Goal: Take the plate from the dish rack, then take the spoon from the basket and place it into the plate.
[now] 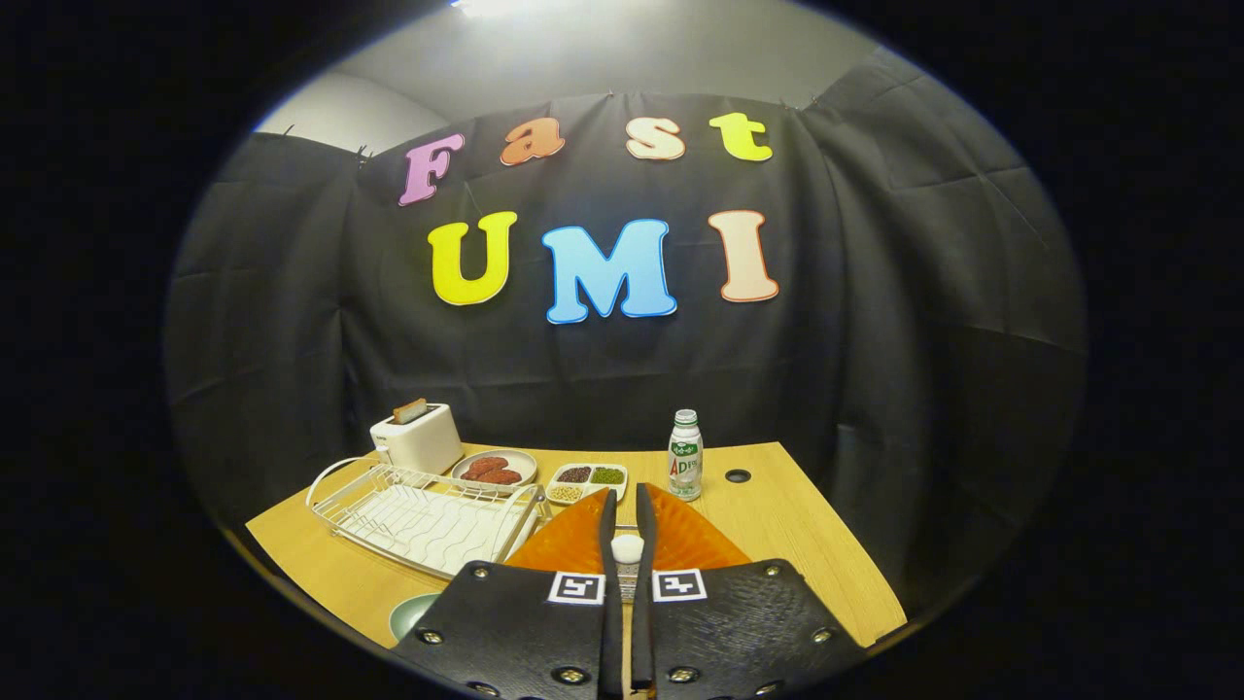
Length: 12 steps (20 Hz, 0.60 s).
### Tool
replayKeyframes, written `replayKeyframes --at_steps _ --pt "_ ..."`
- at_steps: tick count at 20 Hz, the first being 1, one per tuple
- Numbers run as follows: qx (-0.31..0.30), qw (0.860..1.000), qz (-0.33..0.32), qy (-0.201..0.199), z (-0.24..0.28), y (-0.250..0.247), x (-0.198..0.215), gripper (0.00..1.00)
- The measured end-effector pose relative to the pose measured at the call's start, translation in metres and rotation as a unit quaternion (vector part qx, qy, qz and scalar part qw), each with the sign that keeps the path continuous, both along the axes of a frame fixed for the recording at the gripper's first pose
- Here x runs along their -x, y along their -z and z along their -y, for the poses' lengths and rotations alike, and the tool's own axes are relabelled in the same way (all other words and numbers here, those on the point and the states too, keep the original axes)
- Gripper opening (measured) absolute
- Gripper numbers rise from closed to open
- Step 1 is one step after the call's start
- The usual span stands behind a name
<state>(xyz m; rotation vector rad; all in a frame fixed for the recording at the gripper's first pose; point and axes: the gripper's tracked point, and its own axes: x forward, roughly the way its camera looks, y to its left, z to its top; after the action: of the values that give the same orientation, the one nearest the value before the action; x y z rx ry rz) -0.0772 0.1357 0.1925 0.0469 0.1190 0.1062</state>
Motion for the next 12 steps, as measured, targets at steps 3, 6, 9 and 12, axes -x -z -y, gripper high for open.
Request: replayKeyframes --at_steps 3,6,9,12 --pt "0.0 1.0 -0.014 0.001 -0.004 0.004 0.012 0.03" --pt "-0.007 0.999 -0.035 -0.002 -0.015 0.014 0.023 0.04" --pt "0.0 0.999 -0.042 -0.008 -0.025 0.018 0.031 0.04" --pt "0.004 0.999 -0.049 -0.021 -0.04 0.025 0.032 0.04"
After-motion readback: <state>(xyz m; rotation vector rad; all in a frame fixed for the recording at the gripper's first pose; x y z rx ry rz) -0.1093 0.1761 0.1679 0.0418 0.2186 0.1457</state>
